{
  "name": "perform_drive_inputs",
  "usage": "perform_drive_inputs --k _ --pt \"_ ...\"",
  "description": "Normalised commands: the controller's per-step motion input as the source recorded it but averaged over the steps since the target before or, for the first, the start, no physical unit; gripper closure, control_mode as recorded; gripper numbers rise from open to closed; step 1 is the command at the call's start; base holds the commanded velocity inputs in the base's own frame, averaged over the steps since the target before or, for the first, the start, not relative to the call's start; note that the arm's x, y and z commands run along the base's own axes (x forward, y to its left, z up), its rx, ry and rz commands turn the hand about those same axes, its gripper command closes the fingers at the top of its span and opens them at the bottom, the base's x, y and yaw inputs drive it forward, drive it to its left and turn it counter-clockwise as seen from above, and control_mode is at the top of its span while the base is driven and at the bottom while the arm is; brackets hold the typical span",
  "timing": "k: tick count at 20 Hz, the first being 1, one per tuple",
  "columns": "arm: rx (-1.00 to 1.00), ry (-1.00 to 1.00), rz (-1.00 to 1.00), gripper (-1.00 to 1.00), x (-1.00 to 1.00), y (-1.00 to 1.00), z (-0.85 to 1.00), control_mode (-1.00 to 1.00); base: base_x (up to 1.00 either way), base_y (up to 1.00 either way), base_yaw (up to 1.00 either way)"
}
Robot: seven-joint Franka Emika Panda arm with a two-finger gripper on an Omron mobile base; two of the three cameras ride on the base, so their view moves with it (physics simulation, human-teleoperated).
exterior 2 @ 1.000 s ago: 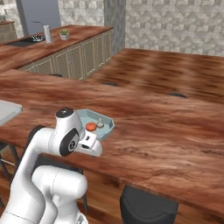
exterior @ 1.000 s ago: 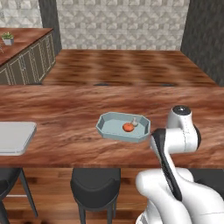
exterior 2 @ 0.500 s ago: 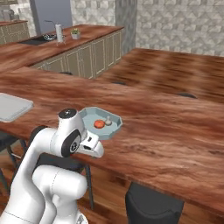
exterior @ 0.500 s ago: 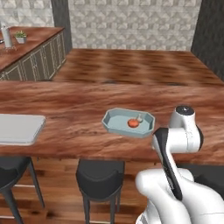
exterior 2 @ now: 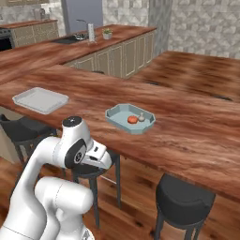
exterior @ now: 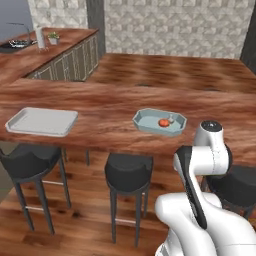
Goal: Place the cold items (squash and mushroom) from the fridge in one tupperware on the dining counter. Place the warm items (kebab skewer and hot dog) in the stove area in another tupperware.
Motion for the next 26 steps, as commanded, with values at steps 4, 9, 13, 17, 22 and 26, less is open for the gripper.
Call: perform_drive_inputs --k 4,9,13,17,22,26 --pt "0.0 0.0 0.0 -1.0 0.0 0.0 0.0 1.0 -0.27 0.21 0.46" --pt "0.0 0.0 0.0 -1.0 0.0 0.0 0.0 1.0 -0.08 0.43 0.46" --pt "0.0 0.0 0.0 -1.0 0.0 0.0 0.0 1.0 0.0 0.62 0.32" --pt "0.0 0.0 0.0 -1.0 0.0 0.0 0.0 1.0 0.0 0.74 0.03" --pt "0.0 0.0 0.0 -1.0 0.0 0.0 0.0 1.0 0.09 0.98 0.0" --pt "0.0 0.0 0.0 -1.0 0.0 0.0 0.0 1.0 0.37 1.0 -0.03"
